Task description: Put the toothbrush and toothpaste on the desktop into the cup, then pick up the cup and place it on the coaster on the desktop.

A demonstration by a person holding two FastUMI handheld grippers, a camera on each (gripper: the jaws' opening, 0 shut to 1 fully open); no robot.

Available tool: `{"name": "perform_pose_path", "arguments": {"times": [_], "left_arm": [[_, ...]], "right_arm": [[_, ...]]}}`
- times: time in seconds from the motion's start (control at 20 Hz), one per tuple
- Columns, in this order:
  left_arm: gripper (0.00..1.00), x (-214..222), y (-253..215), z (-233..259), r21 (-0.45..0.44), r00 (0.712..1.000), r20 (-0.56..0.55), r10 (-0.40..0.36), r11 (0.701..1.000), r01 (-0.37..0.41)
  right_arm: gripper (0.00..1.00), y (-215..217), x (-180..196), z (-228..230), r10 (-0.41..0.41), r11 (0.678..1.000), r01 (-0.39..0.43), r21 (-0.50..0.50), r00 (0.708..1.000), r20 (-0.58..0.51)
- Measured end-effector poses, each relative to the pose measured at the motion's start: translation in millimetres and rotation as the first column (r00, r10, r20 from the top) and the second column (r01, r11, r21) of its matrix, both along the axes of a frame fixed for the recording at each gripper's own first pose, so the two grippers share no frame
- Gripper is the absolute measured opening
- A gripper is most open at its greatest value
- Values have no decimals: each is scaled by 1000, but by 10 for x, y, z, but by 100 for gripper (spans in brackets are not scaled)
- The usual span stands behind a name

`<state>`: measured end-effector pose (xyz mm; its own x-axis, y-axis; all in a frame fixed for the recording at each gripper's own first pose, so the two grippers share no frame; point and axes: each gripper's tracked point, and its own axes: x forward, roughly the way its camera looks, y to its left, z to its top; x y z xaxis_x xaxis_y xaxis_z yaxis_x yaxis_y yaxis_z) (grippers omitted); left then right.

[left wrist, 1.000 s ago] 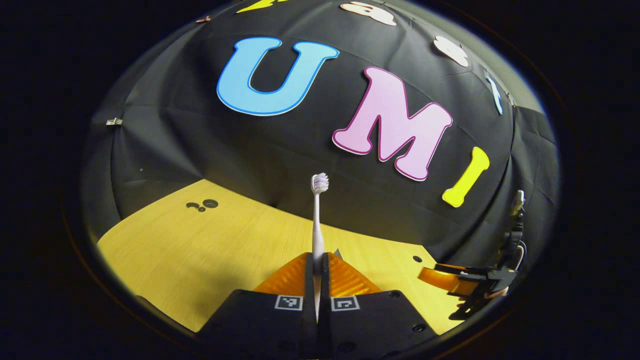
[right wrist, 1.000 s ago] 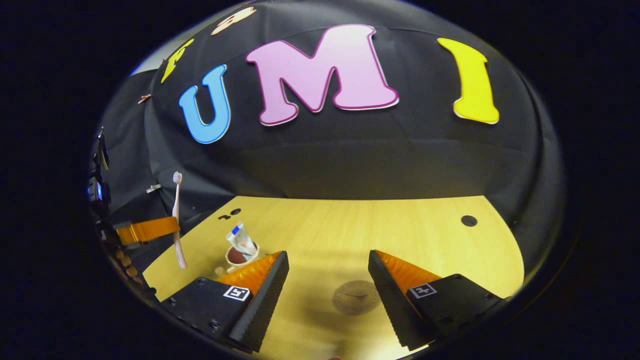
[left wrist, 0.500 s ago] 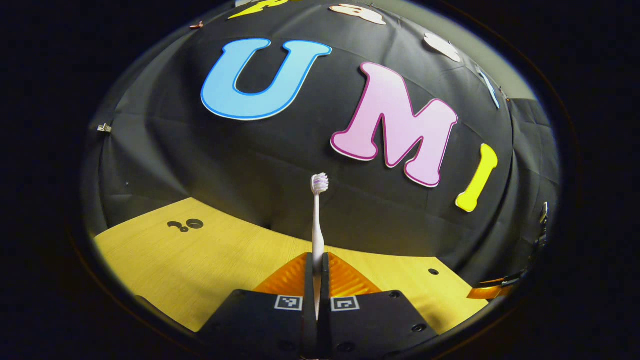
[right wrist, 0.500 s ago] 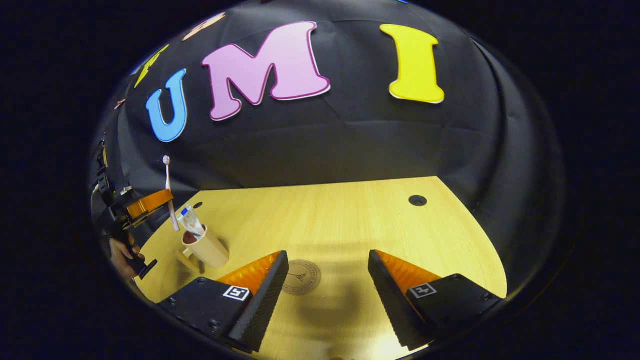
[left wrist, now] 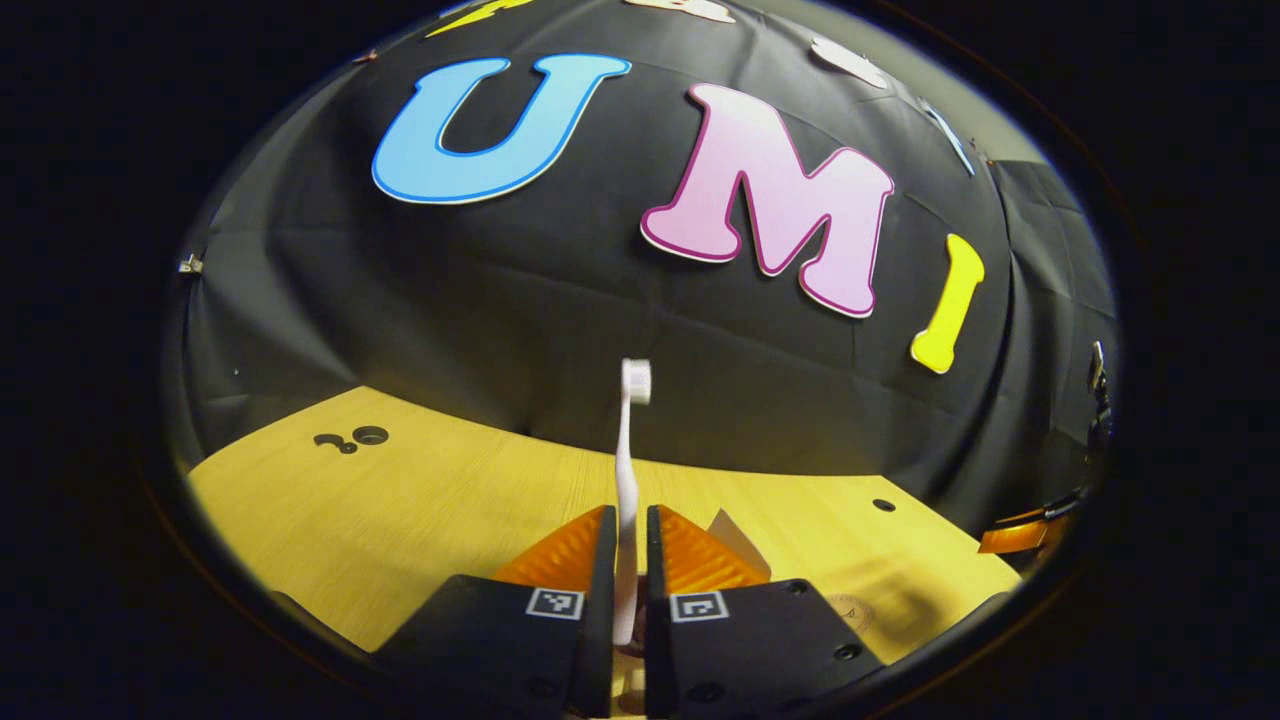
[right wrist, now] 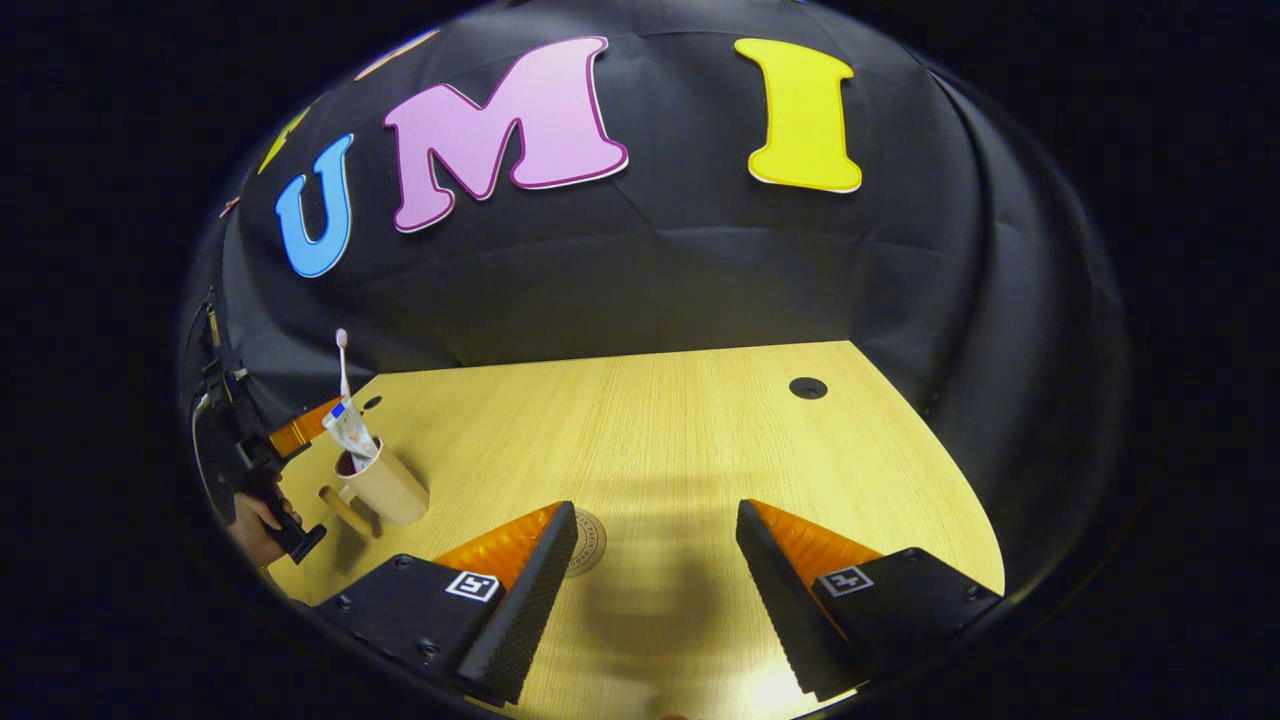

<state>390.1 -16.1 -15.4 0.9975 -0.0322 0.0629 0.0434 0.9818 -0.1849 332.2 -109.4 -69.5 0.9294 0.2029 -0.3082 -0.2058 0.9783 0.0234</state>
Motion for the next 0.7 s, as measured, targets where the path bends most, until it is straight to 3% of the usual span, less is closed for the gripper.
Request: {"name": "perform_pose_path", "arguments": {"times": [0.05, 0.2, 0.3, 0.4, 0.55, 0.7], "left_arm": [[14, -35, -24, 9, 5, 1000, -1, -10, 1000, 10], [77, -203, -10, 56, -3, 1000, -13, -15, 1000, 15], [90, -346, 33, 51, -15, 999, -44, -22, 1000, 21], [97, -476, 63, 0, -13, 995, -100, -22, 1000, 21], [97, -649, 133, -141, 45, 975, -222, -7, 999, 18], [98, -734, 63, -320, 20, 932, -362, -31, 999, 41]], "right_arm": [[98, 6, -5, 2, 0, 1000, 0, 0, 1000, 1], [98, 24, -6, 16, 5, 1000, -5, 4, 1000, 2], [98, 3, -18, 29, 5, 1000, -5, 10, 1000, 1], [98, -49, -48, 36, 4, 1000, -4, 12, 1000, -1], [98, -130, -85, 49, 6, 1000, -6, 17, 1000, -7], [98, -184, -142, 62, 32, 999, -32, -5, 999, -4]]}}
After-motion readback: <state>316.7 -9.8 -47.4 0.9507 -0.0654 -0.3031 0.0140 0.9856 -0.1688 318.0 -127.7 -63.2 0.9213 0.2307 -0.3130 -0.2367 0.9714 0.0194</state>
